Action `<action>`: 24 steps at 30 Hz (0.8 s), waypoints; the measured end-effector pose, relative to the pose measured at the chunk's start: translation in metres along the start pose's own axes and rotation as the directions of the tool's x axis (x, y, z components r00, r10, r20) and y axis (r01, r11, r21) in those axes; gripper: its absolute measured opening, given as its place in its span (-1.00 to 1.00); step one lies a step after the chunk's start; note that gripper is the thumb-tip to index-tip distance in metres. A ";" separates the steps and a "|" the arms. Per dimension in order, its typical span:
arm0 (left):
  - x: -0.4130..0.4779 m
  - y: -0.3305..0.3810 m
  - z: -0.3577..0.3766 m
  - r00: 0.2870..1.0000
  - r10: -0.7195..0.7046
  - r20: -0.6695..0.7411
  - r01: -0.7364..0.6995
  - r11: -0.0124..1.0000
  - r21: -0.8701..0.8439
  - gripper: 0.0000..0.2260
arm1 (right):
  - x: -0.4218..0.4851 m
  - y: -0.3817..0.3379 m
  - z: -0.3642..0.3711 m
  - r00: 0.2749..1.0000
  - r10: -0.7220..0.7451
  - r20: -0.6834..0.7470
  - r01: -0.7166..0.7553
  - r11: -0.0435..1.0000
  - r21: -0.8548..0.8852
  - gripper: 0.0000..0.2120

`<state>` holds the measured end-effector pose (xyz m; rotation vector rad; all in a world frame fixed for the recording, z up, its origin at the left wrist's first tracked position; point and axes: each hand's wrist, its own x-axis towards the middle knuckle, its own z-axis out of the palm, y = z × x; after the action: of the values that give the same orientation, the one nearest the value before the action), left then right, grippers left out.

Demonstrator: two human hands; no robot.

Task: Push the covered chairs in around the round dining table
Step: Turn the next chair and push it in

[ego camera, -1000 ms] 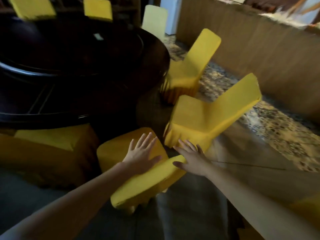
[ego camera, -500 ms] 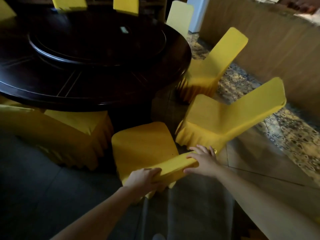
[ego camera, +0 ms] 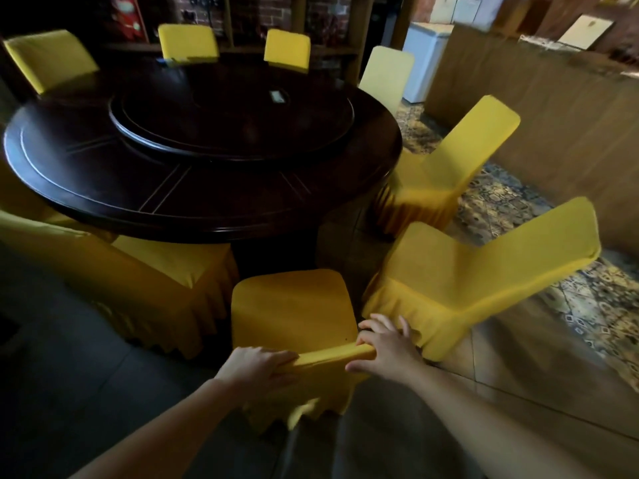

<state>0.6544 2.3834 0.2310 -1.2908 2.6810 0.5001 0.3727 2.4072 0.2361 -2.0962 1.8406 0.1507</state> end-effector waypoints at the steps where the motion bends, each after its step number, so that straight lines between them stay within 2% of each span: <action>1: -0.002 -0.005 -0.001 0.999 -0.037 0.003 0.037 0.999 0.017 -0.42 | 0.002 -0.005 0.001 1.000 -0.017 -0.014 0.017 1.000 -0.003 -0.09; 3: -0.006 -0.014 -0.005 0.990 -0.134 0.035 0.134 0.991 0.005 -0.55 | 0.008 -0.014 0.004 0.998 -0.051 -0.030 0.050 0.999 -0.015 -0.13; 7: -0.014 -0.033 -0.011 0.963 -0.250 0.099 0.257 0.964 -0.069 -0.57 | 0.021 -0.032 0.007 0.995 -0.101 -0.015 0.101 0.994 -0.032 -0.17; 16: -0.015 -0.061 -0.018 0.956 -0.283 0.081 0.289 0.954 -0.074 -0.59 | 0.040 -0.051 0.007 0.986 -0.168 -0.003 0.167 0.983 -0.076 -0.16; 21: -0.017 -0.098 -0.027 0.955 -0.286 0.075 0.285 0.958 0.027 -0.53 | 0.060 -0.080 0.013 0.966 -0.255 -0.033 0.250 0.960 -0.123 -0.18; 24: -0.014 -0.111 -0.028 0.962 -0.260 0.087 0.253 0.964 0.084 -0.50 | 0.066 -0.079 0.015 0.957 -0.289 -0.025 0.285 0.954 -0.092 -0.15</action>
<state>0.7502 2.3199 0.2346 -1.5223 2.3822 0.4162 0.4626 2.3576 0.2164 -2.4153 1.5509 0.1207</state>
